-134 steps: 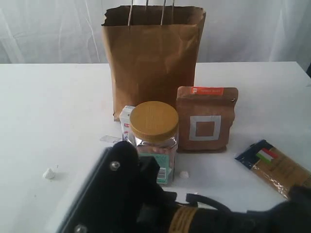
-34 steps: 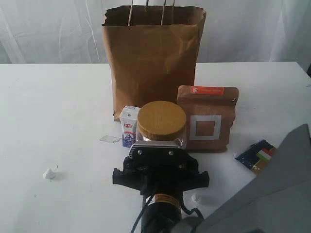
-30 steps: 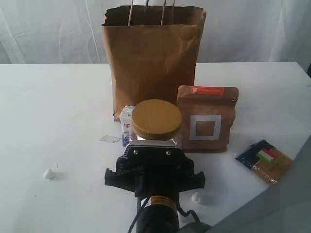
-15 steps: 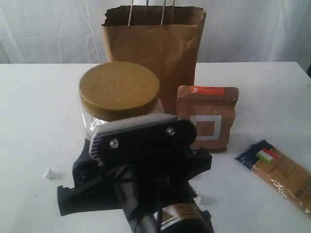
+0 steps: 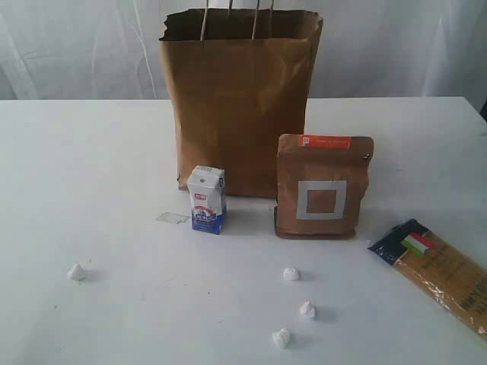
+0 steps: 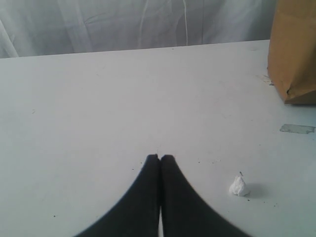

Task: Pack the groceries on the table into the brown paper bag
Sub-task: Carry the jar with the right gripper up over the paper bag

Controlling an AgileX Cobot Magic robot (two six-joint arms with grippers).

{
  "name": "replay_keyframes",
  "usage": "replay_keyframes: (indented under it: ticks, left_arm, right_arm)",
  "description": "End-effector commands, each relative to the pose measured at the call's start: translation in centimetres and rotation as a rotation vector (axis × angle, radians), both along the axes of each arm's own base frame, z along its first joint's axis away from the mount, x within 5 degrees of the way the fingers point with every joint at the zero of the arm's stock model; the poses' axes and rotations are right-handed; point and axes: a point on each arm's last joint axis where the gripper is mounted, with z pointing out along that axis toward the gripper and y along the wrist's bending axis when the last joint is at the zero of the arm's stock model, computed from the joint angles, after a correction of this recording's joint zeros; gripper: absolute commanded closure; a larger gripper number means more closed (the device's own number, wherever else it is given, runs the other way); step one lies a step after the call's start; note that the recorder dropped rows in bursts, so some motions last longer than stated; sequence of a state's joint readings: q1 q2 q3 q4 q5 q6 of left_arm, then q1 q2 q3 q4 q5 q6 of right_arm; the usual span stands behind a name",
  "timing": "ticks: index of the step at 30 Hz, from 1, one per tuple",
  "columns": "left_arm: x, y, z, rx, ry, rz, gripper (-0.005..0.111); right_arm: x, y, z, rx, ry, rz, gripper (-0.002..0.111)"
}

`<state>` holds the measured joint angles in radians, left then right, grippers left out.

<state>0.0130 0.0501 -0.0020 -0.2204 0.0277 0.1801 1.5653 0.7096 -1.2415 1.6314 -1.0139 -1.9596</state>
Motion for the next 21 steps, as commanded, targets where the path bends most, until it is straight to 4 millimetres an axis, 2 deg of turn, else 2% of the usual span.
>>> replay_keyframes:
  ticks: [1, 4, 6, 11, 14, 17, 18, 21]
  left_arm:
    - [0.0, 0.0, 0.0, -0.002, -0.01, -0.006, 0.107]
    - [0.0, 0.0, 0.0, -0.002, -0.01, -0.006, 0.107]
    - [0.0, 0.0, 0.0, -0.002, -0.01, -0.006, 0.107]
    - [0.0, 0.0, 0.0, -0.002, -0.01, -0.006, 0.107]
    - [0.0, 0.0, 0.0, -0.002, -0.01, -0.006, 0.107]
    - [0.0, 0.0, 0.0, -0.002, -0.01, -0.006, 0.107]
    - [0.0, 0.0, 0.0, -0.002, -0.01, -0.006, 0.107]
    - [0.0, 0.0, 0.0, -0.002, -0.01, -0.006, 0.107]
  right_arm:
    - [0.0, 1.4, 1.3, -0.144, -0.069, -0.025, 0.089]
    - [0.5, 2.2, 1.2, -0.177, 0.01, -0.12, 0.089]
    - [0.8, 3.4, 0.4, -0.233, 0.065, -0.192, 0.089]
    - [0.8, 9.8, -1.8, -0.402, 0.035, -0.162, 0.089]
    - [0.6, 14.3, -5.0, -0.542, 0.085, -0.111, 0.089]
    - [0.6, 16.5, -7.2, -0.635, 0.069, -0.091, 0.089]
    - [0.3, 18.2, -8.7, -0.687, 0.037, -0.03, 0.089]
    - [-0.5, 20.7, -11.1, -0.754, -0.024, 0.113, 0.089]
